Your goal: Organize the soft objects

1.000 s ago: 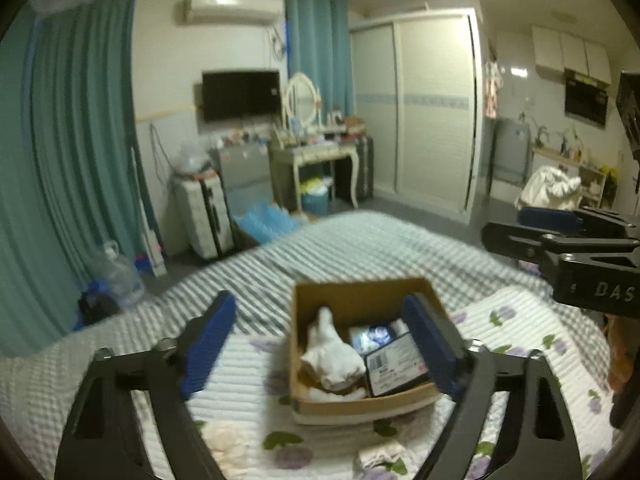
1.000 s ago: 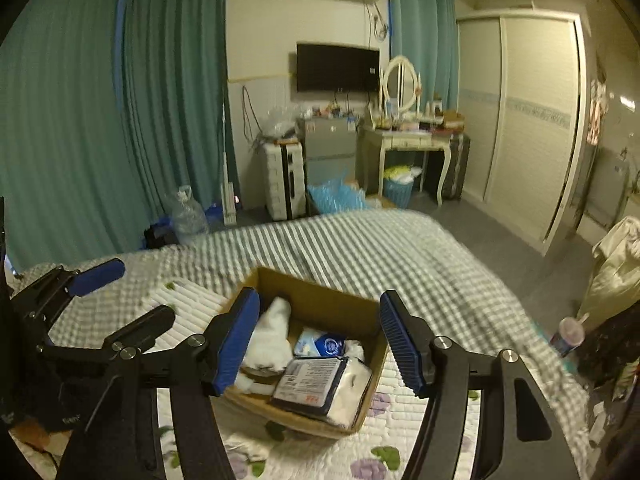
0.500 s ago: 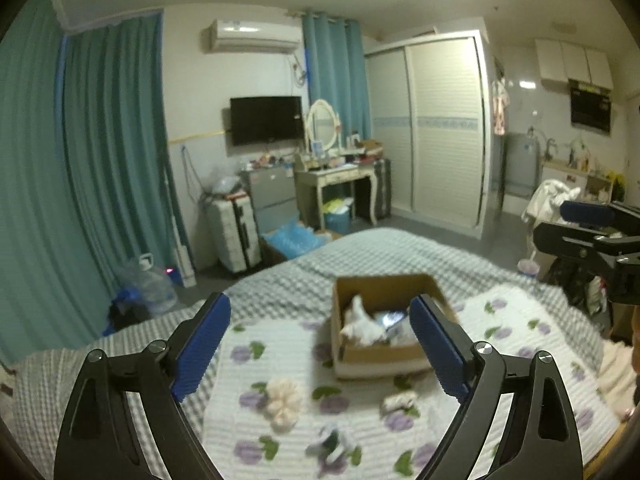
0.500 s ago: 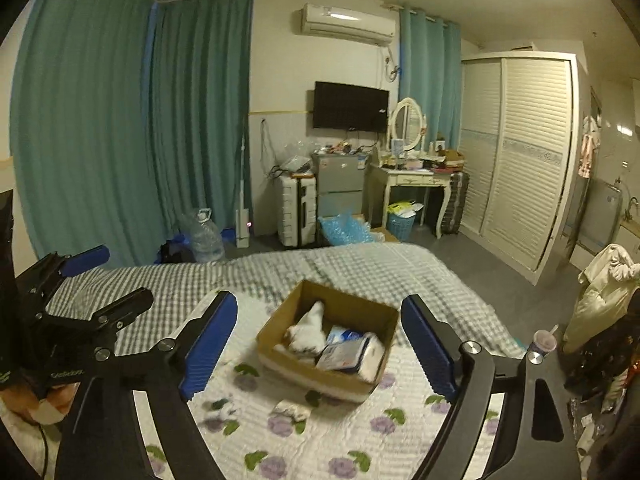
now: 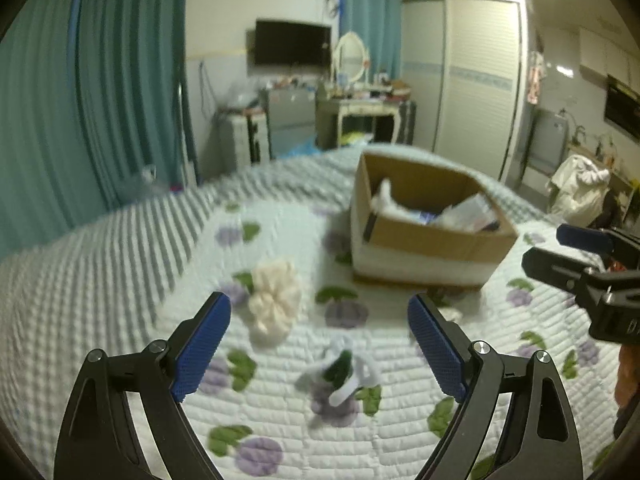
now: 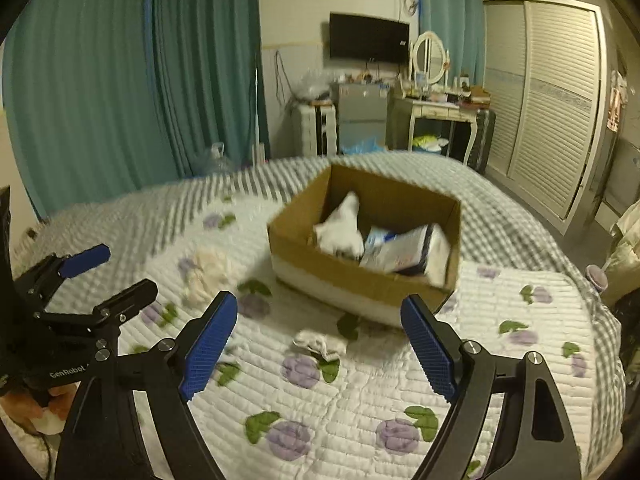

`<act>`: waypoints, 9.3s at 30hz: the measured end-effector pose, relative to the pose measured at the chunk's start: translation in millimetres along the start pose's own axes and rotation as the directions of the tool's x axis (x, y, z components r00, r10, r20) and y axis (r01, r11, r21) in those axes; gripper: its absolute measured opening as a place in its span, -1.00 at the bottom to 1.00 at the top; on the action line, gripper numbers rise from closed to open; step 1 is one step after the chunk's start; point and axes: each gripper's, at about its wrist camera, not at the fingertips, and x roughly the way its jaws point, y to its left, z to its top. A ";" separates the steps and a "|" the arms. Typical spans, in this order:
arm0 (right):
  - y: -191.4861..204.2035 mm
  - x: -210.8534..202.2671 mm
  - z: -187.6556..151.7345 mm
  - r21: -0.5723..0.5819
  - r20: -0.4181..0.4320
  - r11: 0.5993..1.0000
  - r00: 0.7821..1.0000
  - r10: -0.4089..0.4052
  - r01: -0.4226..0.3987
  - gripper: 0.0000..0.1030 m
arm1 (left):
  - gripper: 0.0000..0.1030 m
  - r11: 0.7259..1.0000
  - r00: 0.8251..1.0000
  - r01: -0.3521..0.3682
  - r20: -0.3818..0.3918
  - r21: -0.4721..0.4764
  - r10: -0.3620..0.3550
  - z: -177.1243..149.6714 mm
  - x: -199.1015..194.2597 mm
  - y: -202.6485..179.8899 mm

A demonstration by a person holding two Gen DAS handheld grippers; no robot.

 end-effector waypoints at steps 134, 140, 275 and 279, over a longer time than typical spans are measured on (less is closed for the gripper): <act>11.7 -182.6 83.5 0.052 0.303 0.986 0.939 -0.164 0.155 1.00 | 0.92 0.979 0.944 0.098 0.294 0.176 -0.148 137.2 -145.7 -5.9; 32.0 -137.8 34.0 0.121 0.264 0.987 0.955 -0.139 0.110 1.00 | 0.92 0.978 0.973 0.075 0.202 0.196 -0.115 98.6 -96.2 16.8; -26.6 -244.4 33.8 0.128 0.453 0.976 0.865 -0.215 0.176 1.00 | 0.86 0.984 0.869 0.034 0.482 0.175 -0.116 96.3 -188.7 -60.1; -22.8 -209.8 1.3 0.150 0.422 0.977 0.884 -0.200 0.149 1.00 | 0.86 0.989 0.889 0.007 0.451 0.150 -0.075 64.1 -158.9 -52.1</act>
